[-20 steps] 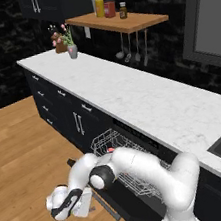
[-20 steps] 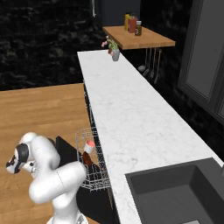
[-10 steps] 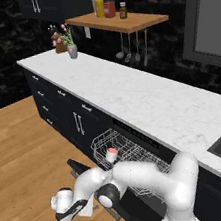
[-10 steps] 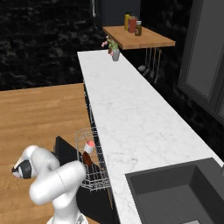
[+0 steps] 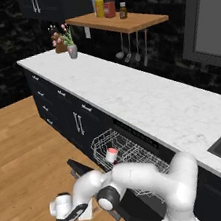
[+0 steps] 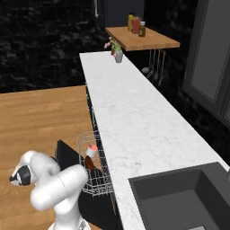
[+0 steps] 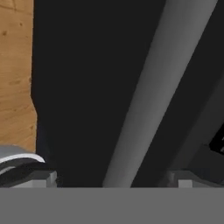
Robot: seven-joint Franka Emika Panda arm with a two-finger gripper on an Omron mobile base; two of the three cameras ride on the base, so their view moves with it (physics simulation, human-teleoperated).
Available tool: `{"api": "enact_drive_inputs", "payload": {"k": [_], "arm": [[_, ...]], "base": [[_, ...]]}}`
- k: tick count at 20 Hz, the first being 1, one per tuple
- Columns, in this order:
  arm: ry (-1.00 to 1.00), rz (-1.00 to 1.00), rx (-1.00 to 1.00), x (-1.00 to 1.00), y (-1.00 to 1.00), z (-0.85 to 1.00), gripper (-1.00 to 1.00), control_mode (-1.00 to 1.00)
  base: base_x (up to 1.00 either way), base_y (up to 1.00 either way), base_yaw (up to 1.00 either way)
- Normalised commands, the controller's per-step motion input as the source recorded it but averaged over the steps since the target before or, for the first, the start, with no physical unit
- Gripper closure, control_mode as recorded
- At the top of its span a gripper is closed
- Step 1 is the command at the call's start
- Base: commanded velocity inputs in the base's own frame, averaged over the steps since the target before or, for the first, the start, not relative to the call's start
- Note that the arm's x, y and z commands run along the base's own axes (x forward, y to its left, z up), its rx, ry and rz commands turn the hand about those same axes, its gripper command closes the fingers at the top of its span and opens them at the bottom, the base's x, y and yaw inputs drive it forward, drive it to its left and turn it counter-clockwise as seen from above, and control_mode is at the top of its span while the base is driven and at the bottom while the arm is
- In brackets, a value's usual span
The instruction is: Pick up the cup and bowl from the counter, place them in the dishwasher, and close the dishwasher door.
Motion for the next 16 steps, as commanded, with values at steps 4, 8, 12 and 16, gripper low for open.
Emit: {"api": "enact_drive_inputs", "payload": {"k": [4, 8, 12, 16], "arm": [[-0.30, -0.07, 0.00, -0.01, 0.75, -0.27, -1.00, -1.00], [-0.27, -0.31, 0.01, 0.00, 0.40, -0.53, -1.00, -1.00], [-0.04, -0.47, 0.00, 0.19, 0.09, -0.38, -1.00, -1.00], [0.20, -0.19, -0.01, 0.66, -0.39, -0.45, -1.00, -1.00]], "base": [[0.00, 0.00, 0.00], [0.00, 0.00, 0.00], [0.00, 0.00, 0.00], [0.00, 0.00, 0.00]]}}
